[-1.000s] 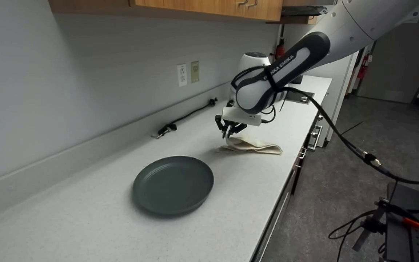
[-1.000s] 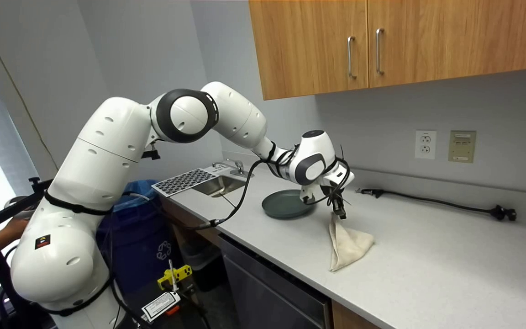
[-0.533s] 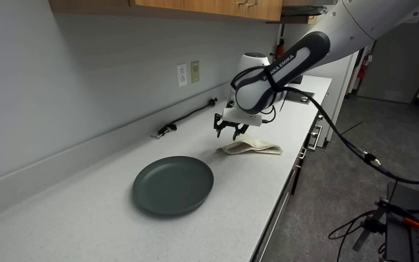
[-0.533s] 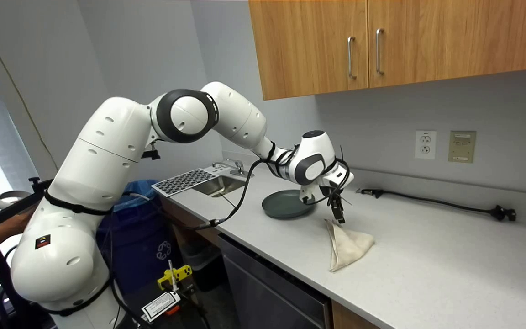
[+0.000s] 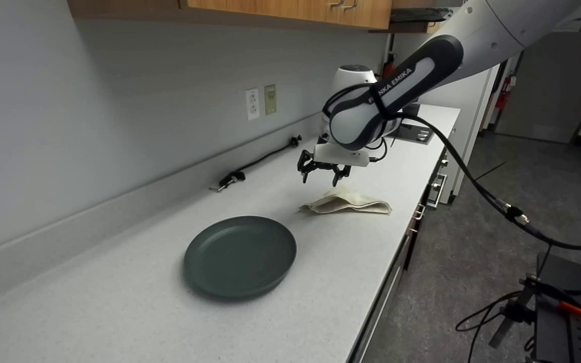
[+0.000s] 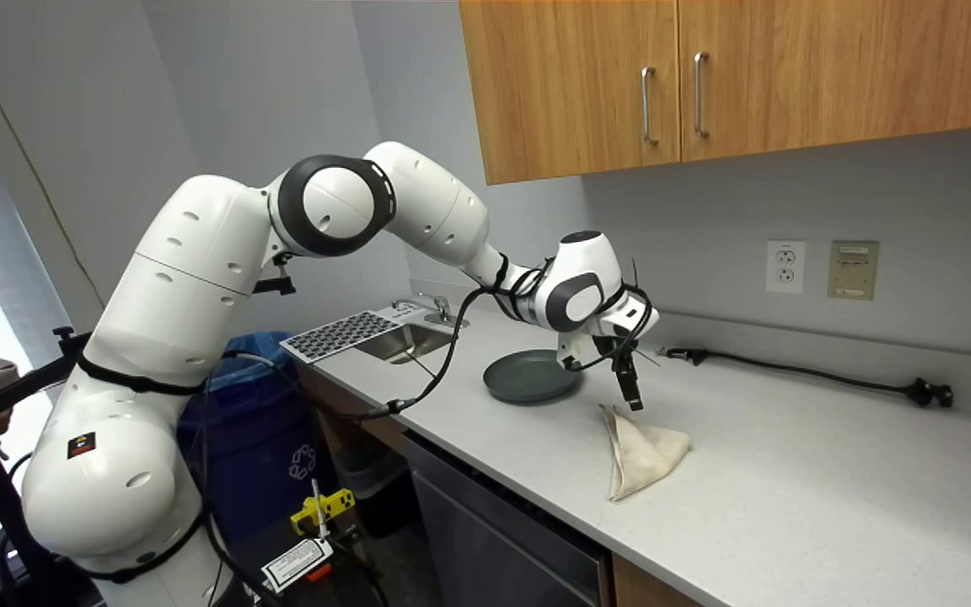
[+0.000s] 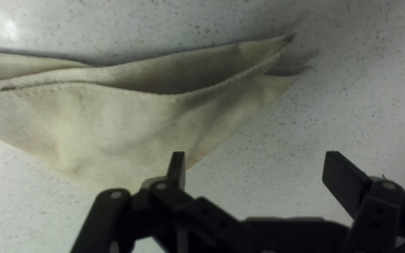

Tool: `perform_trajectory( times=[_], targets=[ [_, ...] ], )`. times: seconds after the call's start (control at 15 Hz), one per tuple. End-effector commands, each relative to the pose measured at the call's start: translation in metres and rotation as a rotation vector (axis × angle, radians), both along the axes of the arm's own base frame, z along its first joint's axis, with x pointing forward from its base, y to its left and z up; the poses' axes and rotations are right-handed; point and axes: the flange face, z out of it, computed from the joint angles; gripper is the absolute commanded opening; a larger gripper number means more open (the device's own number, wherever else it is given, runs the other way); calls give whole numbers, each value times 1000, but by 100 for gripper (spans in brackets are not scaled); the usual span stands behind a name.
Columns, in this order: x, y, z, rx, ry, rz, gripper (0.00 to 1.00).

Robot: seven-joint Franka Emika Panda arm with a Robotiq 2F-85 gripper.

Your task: Fold the top right corner over the bottom left corner then fold the bottom right corner over the top left corner

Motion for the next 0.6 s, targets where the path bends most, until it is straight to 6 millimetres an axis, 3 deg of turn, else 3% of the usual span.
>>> perform_trajectory(
  times=[0.0,0.53],
  targets=[
    [-20,-6,22,-50,85,93,100],
    [-65,-7,96,-150,90,385,100]
  ],
)
